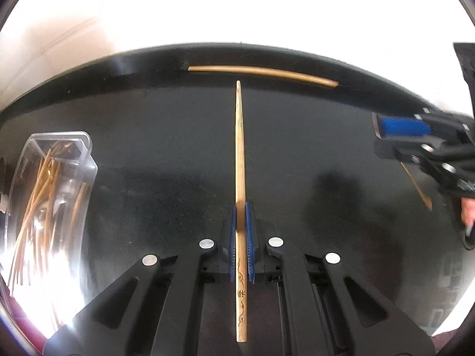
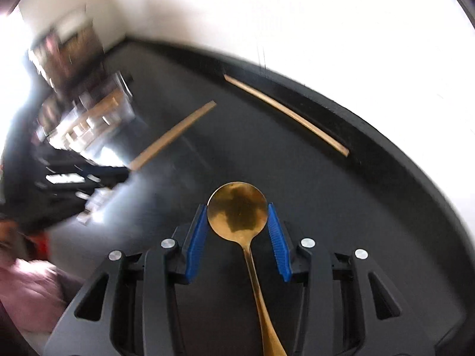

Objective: Organize utensils
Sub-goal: 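Carry the gold spoon and chopstick over the container and open both tools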

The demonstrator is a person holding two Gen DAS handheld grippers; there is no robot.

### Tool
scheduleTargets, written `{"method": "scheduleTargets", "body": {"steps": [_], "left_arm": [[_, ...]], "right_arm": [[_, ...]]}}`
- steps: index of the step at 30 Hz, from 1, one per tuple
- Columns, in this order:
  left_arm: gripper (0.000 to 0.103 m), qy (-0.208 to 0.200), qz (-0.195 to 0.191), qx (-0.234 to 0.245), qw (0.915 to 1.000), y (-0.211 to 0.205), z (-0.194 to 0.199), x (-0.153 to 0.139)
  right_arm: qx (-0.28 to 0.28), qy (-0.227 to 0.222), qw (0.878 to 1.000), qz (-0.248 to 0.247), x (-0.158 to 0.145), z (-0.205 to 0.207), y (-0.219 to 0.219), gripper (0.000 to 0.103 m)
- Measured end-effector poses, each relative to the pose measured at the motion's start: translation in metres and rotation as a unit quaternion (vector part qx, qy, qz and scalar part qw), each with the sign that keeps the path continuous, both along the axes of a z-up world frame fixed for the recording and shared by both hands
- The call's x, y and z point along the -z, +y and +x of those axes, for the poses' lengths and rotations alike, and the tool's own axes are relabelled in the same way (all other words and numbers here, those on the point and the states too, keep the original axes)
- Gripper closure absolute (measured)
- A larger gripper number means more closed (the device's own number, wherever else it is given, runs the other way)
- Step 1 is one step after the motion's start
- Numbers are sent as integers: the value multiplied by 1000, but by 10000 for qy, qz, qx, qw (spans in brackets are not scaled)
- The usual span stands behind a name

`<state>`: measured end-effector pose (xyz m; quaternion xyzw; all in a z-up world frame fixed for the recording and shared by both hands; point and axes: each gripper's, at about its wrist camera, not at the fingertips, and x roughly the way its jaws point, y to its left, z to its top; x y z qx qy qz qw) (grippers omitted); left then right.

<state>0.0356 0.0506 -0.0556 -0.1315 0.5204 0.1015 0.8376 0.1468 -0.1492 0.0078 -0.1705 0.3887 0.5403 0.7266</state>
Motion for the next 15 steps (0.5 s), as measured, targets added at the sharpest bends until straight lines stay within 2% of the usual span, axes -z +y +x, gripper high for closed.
{"method": "scheduleTargets", "body": {"steps": [5,7,12,15], "left_arm": [[98,-354,-50,243,9991,-3,-23,-37],[98,-480,-75,316,9983,-5,-38,-50],[98,-589,-382,430,9966,2,-65,-66],[98,-623,-382,484,9961,10,-79,-72]], "right_arm": [[320,409,9968,609,-39,-46,-38,62],[476,761,9921,871,-48,-63,-50,62],[840,1700,9739,1248,-42,-98,-51,62],[976,1959,9653,1422,-36,-128,-34,62]]}}
